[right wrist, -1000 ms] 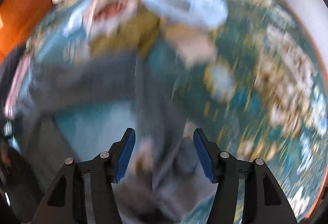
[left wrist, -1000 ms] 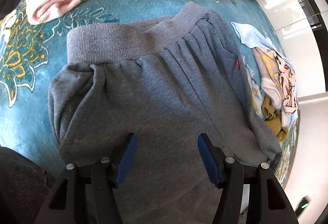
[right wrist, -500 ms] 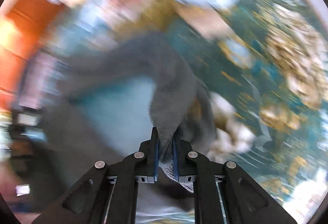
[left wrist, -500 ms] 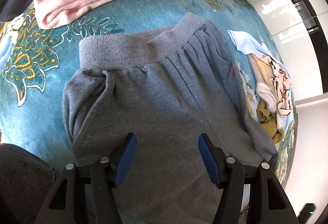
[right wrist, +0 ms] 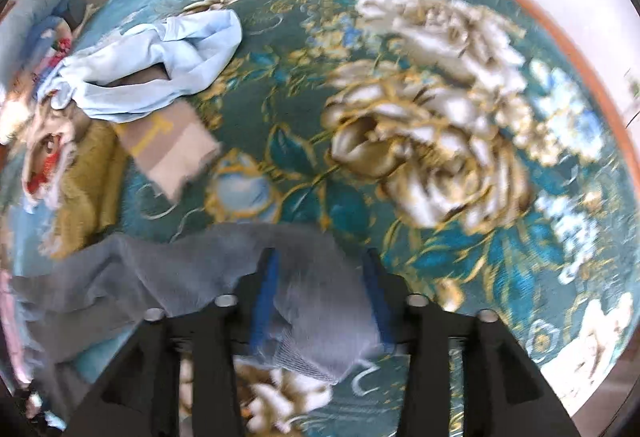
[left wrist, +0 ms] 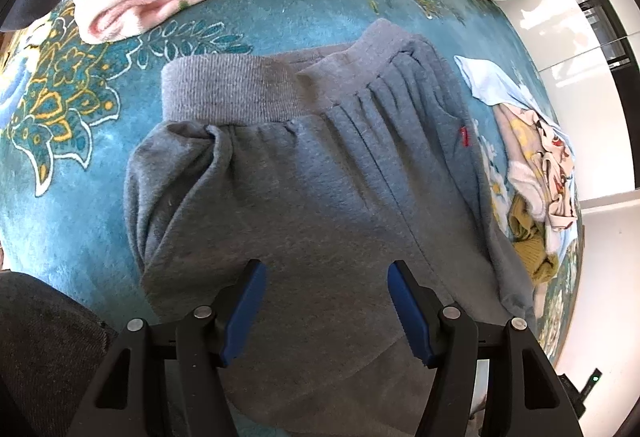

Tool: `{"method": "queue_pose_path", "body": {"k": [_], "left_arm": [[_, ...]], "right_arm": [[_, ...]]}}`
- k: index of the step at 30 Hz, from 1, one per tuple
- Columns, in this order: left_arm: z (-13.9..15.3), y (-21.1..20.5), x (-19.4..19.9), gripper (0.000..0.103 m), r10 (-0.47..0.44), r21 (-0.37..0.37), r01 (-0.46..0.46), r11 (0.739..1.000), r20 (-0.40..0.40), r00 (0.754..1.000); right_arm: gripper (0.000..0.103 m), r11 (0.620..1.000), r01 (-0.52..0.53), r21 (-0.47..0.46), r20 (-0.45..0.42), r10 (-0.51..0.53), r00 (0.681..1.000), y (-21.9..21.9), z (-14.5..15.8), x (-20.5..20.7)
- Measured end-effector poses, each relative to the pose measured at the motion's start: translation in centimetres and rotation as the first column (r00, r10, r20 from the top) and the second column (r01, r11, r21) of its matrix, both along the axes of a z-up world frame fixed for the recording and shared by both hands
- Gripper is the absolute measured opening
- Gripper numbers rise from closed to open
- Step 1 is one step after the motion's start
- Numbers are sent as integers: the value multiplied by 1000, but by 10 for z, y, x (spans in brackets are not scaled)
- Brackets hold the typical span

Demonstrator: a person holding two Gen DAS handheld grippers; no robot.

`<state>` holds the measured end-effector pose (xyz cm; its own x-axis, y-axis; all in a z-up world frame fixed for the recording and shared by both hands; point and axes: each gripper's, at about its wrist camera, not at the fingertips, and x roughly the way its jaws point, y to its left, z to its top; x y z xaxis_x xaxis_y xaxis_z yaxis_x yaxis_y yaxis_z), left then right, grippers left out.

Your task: Fold clothes

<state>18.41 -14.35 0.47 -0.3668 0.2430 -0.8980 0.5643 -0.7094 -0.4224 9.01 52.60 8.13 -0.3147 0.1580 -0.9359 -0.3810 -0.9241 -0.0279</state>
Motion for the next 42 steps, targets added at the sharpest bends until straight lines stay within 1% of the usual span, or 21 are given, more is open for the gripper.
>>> {"method": "queue_pose_path", "body": {"k": [2, 4, 6, 8, 10, 13, 15, 19, 21, 22, 24, 26, 29, 31, 32, 34, 36, 37, 38, 39, 42], "left_arm": [[-3, 3, -4, 68, -15, -7, 15, 1000, 10, 1000], [-6, 7, -8, 68, -28, -14, 28, 1000, 21, 999], [-7, 10, -11, 68, -39, -22, 40, 999, 31, 999], [-8, 13, -12, 68, -53, -31, 54, 998, 37, 998], [-7, 12, -12, 68, -53, -32, 55, 998, 35, 998], [-8, 7, -11, 68, -34, -22, 34, 999, 31, 999], [-9, 5, -9, 68, -22, -16, 23, 1000, 34, 999], [-8, 6, -9, 68, -31, -21, 32, 999, 28, 999], [-8, 5, -9, 68, -30, -20, 30, 999, 28, 999], [-8, 5, -9, 68, -29, -20, 29, 999, 29, 999], [-9, 3, -10, 68, -21, -15, 21, 1000, 30, 999], [-11, 3, -10, 68, -14, -9, 15, 1000, 35, 999], [-13, 4, -11, 68, -15, -10, 15, 1000, 46, 999], [-15, 5, -13, 68, -18, -13, 19, 1000, 51, 999], [-15, 6, -14, 68, -21, -16, 22, 1000, 53, 998], [-16, 9, -16, 68, -26, -21, 27, 999, 55, 998], [-16, 11, -19, 68, -27, -27, 29, 999, 53, 998], [-15, 11, -19, 68, -27, -32, 28, 999, 50, 998], [-15, 11, -19, 68, -25, -35, 27, 999, 48, 999], [-14, 8, -18, 68, -17, -32, 18, 999, 41, 999], [-9, -2, -14, 68, 16, -17, -16, 1000, 18, 1000]], "right_arm": [[46, 994, -98, 51, -19, 99, 995, -16, 6, 4], [48, 975, -210, 72, -27, 212, 977, -33, 8, 10], [51, 927, -374, 24, 1, 374, 927, -64, -6, 28], [51, 867, -497, 42, 59, 495, 867, -89, -29, 42], [51, 825, -554, 113, 156, 536, 830, -105, -54, 47], [51, 776, -590, 222, 269, 533, 802, -114, -81, 50], [51, 745, -611, 266, 287, 544, 788, -116, -85, 49], [50, 713, -624, 320, 309, 544, 780, -114, -84, 40], [30, 725, -612, 316, 321, 525, 788, -108, -83, 33], [15, 731, -610, 305, 324, 523, 788, -108, -81, 30], [10, 738, -617, 273, 315, 537, 782, -110, -76, 28], [8, 742, -634, 217, 270, 579, 769, -110, -61, 28], [8, 760, -645, 80, 102, 638, 763, -97, -7, 24], [8, 773, -633, 46, 6, 633, 774, -87, 25, 16], [8, 795, -605, 43, -40, 606, 794, -78, 39, 8], [8, 882, -471, 18, -118, 469, 875, -51, 57, -12], [7, 960, -281, -1, -130, 279, 952, -20, 55, -45], [7, 982, -186, 9, -116, 186, 976, -8, 51, -59], [7, 995, -95, 35, -92, 98, 991, 2, 44, -70], [8, 999, -35, 41, -85, 39, 996, 8, 40, -77], [10, 999, 48, 17, -100, -46, 994, 14, 37, -83]]}}
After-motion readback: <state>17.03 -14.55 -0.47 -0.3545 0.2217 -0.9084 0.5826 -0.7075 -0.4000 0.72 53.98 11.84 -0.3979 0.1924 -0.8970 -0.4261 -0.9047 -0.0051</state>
